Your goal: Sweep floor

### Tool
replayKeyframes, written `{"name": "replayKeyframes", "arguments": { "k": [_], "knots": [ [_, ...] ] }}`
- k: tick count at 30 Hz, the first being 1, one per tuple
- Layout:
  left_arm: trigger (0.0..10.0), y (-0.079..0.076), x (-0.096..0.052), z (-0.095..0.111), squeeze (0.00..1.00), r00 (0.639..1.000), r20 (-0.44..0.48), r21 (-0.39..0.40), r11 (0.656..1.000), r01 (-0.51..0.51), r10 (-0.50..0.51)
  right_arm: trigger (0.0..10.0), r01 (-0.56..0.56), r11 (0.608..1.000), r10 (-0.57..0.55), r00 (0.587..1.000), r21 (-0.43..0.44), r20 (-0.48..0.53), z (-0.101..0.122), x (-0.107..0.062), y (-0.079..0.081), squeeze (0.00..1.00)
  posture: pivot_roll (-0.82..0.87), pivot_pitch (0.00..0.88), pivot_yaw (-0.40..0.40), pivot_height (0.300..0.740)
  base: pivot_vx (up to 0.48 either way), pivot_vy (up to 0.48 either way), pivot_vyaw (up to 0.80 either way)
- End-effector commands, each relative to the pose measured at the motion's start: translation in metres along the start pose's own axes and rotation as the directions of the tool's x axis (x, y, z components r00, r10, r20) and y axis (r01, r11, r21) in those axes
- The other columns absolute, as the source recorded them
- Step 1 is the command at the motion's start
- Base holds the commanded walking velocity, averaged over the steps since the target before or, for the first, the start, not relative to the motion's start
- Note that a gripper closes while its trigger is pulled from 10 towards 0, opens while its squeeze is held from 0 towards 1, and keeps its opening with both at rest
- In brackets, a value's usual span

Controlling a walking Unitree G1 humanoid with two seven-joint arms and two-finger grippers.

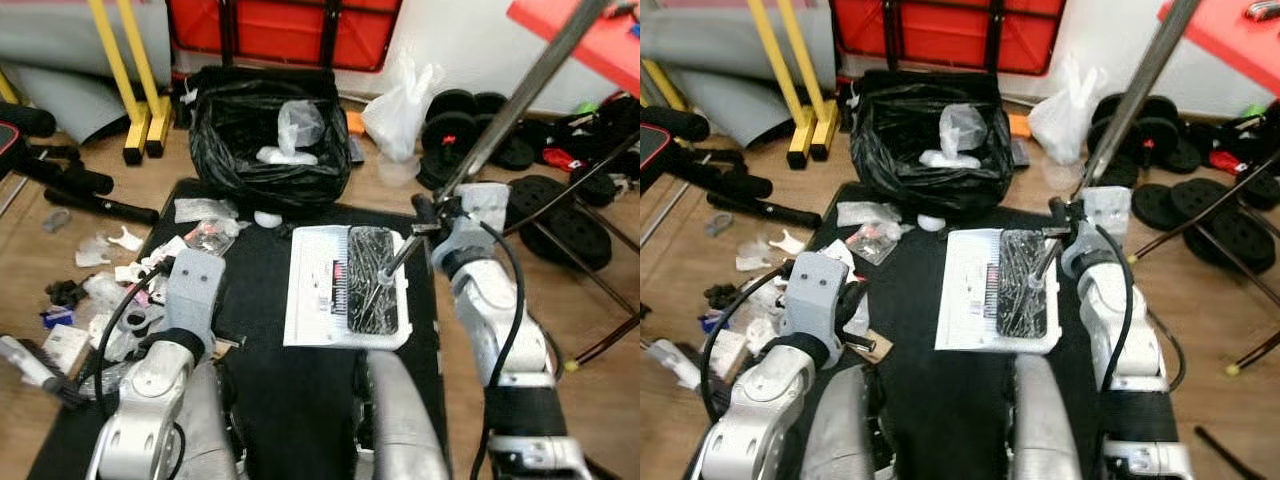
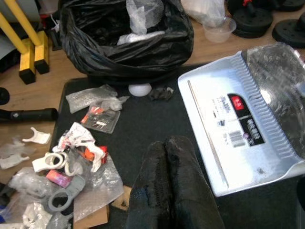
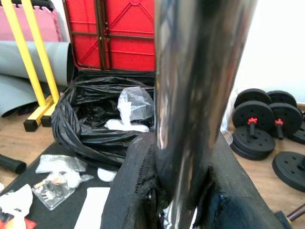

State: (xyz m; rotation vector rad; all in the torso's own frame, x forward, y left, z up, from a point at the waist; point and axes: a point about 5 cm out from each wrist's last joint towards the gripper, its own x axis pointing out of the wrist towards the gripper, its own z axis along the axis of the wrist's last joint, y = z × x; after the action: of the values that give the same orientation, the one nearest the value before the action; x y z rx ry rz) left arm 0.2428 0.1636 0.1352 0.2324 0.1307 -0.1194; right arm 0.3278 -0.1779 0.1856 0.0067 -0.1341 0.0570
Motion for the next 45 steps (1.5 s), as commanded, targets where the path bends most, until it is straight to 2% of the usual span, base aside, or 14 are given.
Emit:
{"name": "replayKeyframes", "arguments": {
  "k": [1, 3, 11, 13, 14, 18, 20, 24, 32, 34, 35, 39, 42, 45],
  "knots": [
    [10.0, 0.000, -0.005, -0.001, 0.00, 0.999, -0.017, -0.006, 1.000, 0.029, -0.029, 10.0, 0.036, 0.999, -0.033, 0.990, -0.026, 0.137, 0.025, 0.007, -0.010, 0.00, -0.03, 0.246, -0.090, 0.505, 0.000, 0.000, 0.00],
    [10.0, 0.002, -0.008, 0.001, 0.00, 0.999, -0.019, 0.002, 0.999, 0.032, -0.031, 10.0, 0.063, 0.998, -0.060, 0.975, -0.008, 0.213, 0.044, 0.015, -0.018, 0.00, -0.02, 0.262, -0.082, 0.495, 0.000, 0.000, 0.00],
    [10.0, 0.006, -0.018, 0.005, 0.00, 0.999, -0.028, 0.017, 0.999, 0.033, -0.033, 10.0, 0.180, 0.984, -0.165, 0.927, -0.013, 0.336, 0.082, 0.037, -0.042, 0.00, 0.01, 0.309, -0.067, 0.465, 0.000, 0.000, 0.00],
    [10.0, 0.006, -0.018, 0.005, 0.00, 0.999, -0.028, 0.017, 0.999, 0.033, -0.033, 10.0, 0.180, 0.984, -0.165, 0.927, -0.013, 0.336, 0.082, 0.037, -0.042, 0.00, 0.01, 0.309, -0.067, 0.465, 0.000, 0.000, 0.00],
    [10.0, 0.007, -0.022, 0.007, 0.00, 0.999, -0.031, 0.019, 0.999, 0.034, -0.033, 10.0, 0.186, 0.983, -0.169, 0.915, -0.009, 0.367, 0.093, 0.044, -0.046, 0.00, 0.02, 0.333, -0.063, 0.455, 0.000, 0.000, 0.00],
    [10.0, 0.007, -0.025, 0.009, 0.00, 0.999, -0.033, 0.020, 0.999, 0.035, -0.034, 10.0, 0.188, 0.982, -0.165, 0.910, -0.025, 0.381, 0.098, 0.049, -0.047, 0.00, 0.03, 0.349, -0.064, 0.445, 0.000, 0.000, 0.00],
    [10.0, 0.007, -0.029, 0.011, 0.00, 0.999, -0.037, 0.020, 0.999, 0.035, -0.034, 10.0, 0.205, 0.975, -0.158, 0.913, -0.086, 0.376, 0.096, 0.054, -0.048, 0.00, 0.04, 0.373, -0.063, 0.435, 0.000, 0.000, 0.00],
    [10.0, 0.008, -0.034, 0.013, 0.00, 0.999, -0.042, 0.019, 0.999, 0.033, -0.033, 10.0, 0.221, 0.967, -0.162, 0.917, -0.125, 0.365, 0.091, 0.057, -0.049, 0.00, 0.05, 0.396, -0.062, 0.425, 0.000, 0.000, 0.00],
    [10.0, 0.008, -0.044, 0.019, 0.00, 0.998, -0.053, 0.007, 0.999, 0.039, -0.038, 10.0, 0.167, 0.974, -0.117, 0.948, -0.151, 0.297, 0.065, 0.069, -0.030, 0.00, 0.05, 0.430, -0.064, 0.390, 0.000, 0.000, 0.00],
    [10.0, 0.008, -0.045, 0.019, 0.00, 0.998, -0.054, 0.005, 0.999, 0.038, -0.038, 10.0, 0.132, 0.984, -0.096, 0.958, -0.118, 0.272, 0.058, 0.071, -0.022, 0.00, 0.05, 0.433, -0.064, 0.380, 0.000, 0.000, 0.00],
    [10.0, 0.008, -0.046, 0.020, 0.00, 0.998, -0.056, 0.003, 0.999, 0.037, -0.037, 10.0, 0.080, 0.995, -0.063, 0.963, -0.056, 0.262, 0.055, 0.073, -0.012, 0.00, 0.05, 0.437, -0.065, 0.370, 0.000, 0.000, 0.00],
    [10.0, 0.008, -0.046, 0.020, 0.00, 0.998, -0.057, 0.003, 0.999, 0.037, -0.037, 10.0, 0.060, 0.998, -0.051, 0.964, -0.028, 0.262, 0.055, 0.074, -0.008, 0.00, 0.05, 0.437, -0.065, 0.365, 0.000, 0.000, 0.00],
    [10.0, 0.007, -0.047, 0.022, 0.00, 0.998, -0.058, 0.001, 0.999, 0.037, -0.037, 10.0, -0.055, 0.996, 0.035, 0.957, 0.064, 0.289, 0.059, 0.076, 0.013, 0.00, 0.05, 0.444, -0.065, 0.351, 0.000, 0.000, 0.00],
    [10.0, 0.007, -0.047, 0.023, 0.00, 0.998, -0.060, -0.001, 0.999, 0.037, -0.037, 10.0, -0.104, 0.991, 0.069, 0.941, 0.089, 0.330, 0.064, 0.076, 0.021, 0.00, 0.05, 0.446, -0.066, 0.351, 0.000, 0.000, 0.00]
  ]
}}
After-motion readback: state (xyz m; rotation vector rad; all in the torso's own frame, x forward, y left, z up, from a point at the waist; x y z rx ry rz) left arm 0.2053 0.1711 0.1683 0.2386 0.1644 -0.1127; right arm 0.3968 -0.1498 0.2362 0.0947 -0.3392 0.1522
